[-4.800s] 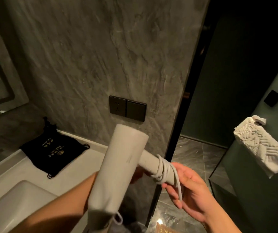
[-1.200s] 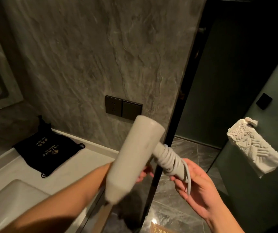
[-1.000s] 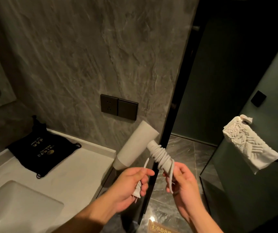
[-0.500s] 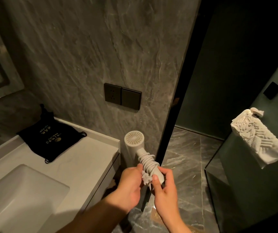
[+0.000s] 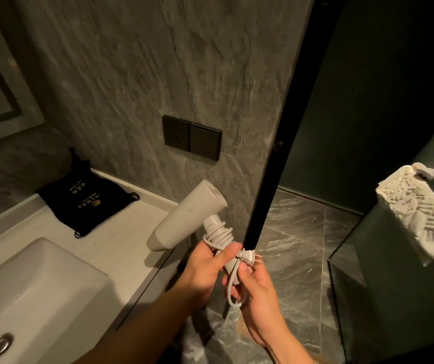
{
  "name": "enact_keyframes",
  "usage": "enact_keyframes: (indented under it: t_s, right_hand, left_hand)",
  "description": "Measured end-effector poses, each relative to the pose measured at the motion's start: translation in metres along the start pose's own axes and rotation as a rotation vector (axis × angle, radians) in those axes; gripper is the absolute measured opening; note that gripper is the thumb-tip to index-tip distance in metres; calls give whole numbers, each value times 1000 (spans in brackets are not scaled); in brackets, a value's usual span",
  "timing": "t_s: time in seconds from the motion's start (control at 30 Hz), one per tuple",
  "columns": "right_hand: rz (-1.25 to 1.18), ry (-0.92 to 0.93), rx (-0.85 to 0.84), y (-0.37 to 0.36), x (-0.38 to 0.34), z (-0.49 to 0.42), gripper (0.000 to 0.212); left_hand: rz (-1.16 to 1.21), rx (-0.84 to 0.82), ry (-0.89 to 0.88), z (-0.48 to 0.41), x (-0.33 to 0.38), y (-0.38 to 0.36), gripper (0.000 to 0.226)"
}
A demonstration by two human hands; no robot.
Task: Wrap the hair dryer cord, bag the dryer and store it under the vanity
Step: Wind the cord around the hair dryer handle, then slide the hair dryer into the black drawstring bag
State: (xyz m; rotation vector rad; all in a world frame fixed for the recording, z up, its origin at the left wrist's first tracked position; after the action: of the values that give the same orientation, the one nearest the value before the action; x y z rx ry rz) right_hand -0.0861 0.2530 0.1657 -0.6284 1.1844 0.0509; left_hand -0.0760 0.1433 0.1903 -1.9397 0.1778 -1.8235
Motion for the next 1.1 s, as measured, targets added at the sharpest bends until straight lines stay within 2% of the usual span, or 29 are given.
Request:
enact_keyframes:
  t_s: [0.07,0.17,0.2,0.27,0.33,0.43,0.6,0.73,0.8,0.87,0.97,1.03,1.1]
  right_hand:
    - [-132,-112,-142,2,1,-4,35]
    - [-304,-292,-345,-2,-5,-6,64]
    - [-310,-346,-394,-8,-7,-6,64]
    - [-146,-398,-402,-11,-3,-14,56]
    - [23,-403,-379,-18,1,-23,48]
    - [11,-399,-346,-33,5,-35,44]
    - [-31,-367,-232,-54,23,-63,51]
    - [-90,-367,-132,-73,45,-92,53]
    - [-147,-381,-120,-83,55,-107,51]
    - [-187,-411,-98,-93,66,-122,52]
    - [-250,-432,-31,-106,79,-145,54]
    - [-271,-428,-4,-115,87,-159,55]
    - [-287,-438,25,-122,97,-170,56]
  left_hand:
    - [-118,-27,-54,-1,5,3,40]
    - [-191,-9,-65,-6,8,15,50]
    - [-178,-11,-51,-6,7,18,50]
    - [-124,-26,-6,-7,3,24,45]
    - [-148,-25,7,-6,2,35,36]
    - [-250,-55,-20,-11,7,52,25]
    - [-222,-1,-14,-33,18,82,48]
    - [-320,-53,28,-48,29,126,13]
    - [-363,-78,37,-51,36,165,18]
    - [-389,16,50,-53,43,221,25]
    - [-511,201,105,-63,49,319,11]
    - [-726,310,121,-80,52,386,2]
    - [-1037,378,105,-103,58,441,8]
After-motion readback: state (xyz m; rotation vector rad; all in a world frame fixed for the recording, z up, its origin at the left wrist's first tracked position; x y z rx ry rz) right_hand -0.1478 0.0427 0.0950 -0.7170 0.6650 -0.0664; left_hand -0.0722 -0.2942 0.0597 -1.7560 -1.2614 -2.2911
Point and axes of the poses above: each hand's wrist, its own z-axis away from the middle knuckle, its own y-axis out of the back of the hand, x = y × z, the point moved 7 cm from there along -z, towards the middle knuckle, and after that the axes turned 8 degrees about -y, right-handed, at the moved point
